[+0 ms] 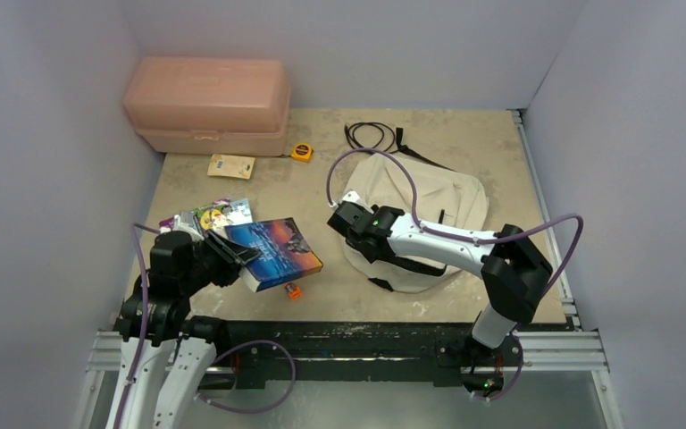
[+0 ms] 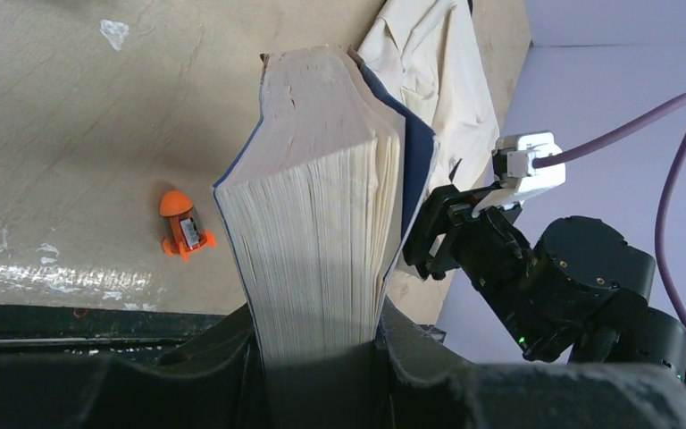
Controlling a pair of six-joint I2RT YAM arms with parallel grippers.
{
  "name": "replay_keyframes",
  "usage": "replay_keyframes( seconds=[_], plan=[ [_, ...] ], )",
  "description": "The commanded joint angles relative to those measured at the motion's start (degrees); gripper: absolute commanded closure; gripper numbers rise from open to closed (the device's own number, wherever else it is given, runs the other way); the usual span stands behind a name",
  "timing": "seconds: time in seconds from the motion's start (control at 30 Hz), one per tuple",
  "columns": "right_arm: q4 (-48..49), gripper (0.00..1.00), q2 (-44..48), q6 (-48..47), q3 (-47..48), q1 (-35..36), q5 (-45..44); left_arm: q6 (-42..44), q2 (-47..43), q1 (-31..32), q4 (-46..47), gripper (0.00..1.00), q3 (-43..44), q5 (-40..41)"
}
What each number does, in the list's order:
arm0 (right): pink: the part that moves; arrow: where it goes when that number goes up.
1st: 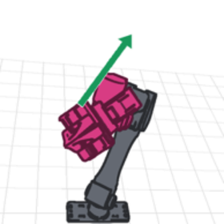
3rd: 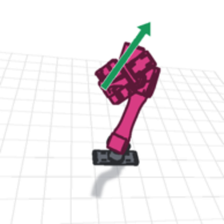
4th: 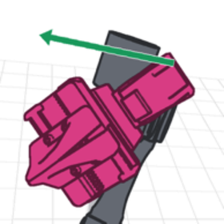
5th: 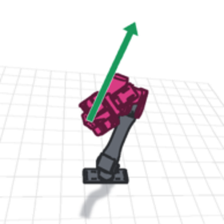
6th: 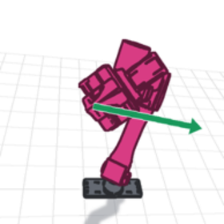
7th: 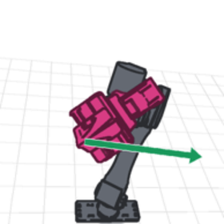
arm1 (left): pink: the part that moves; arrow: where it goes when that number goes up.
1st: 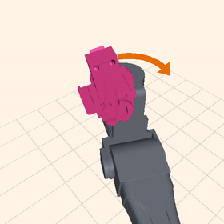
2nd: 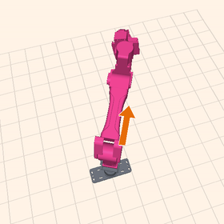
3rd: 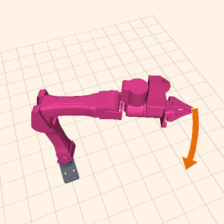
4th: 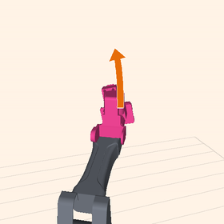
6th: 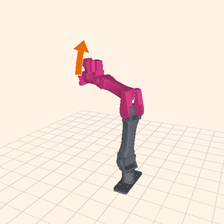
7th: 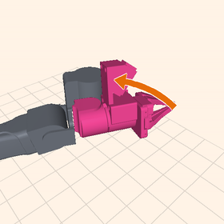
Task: Pack the student bag
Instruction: Place the book in the student bag.
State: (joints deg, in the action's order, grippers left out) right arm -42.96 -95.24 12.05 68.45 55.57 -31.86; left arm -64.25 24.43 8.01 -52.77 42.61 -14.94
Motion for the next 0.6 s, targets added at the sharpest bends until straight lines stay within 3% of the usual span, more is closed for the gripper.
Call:
replay_keyframes(
  seconds=[0.0,0.3,0.57],
  plan=[
    [-4.17,0.43,1.94,2.59,2.07,0.23,-8.96,-0.58,-0.57,0.08,11.6,1.0,2.55,-4.83],
    [-9.72,0.39,3.31,6.69,2.11,0.33,-11.42,-1.12,1.5,0.08,14.82,1.0,1.22,-7.09],
    [-9.62,0.25,8.4,7.04,1.03,0.17,-2.02,-0.9,3.29,0.08,16.81,1.0,1.4,-8.5]
  ],
)
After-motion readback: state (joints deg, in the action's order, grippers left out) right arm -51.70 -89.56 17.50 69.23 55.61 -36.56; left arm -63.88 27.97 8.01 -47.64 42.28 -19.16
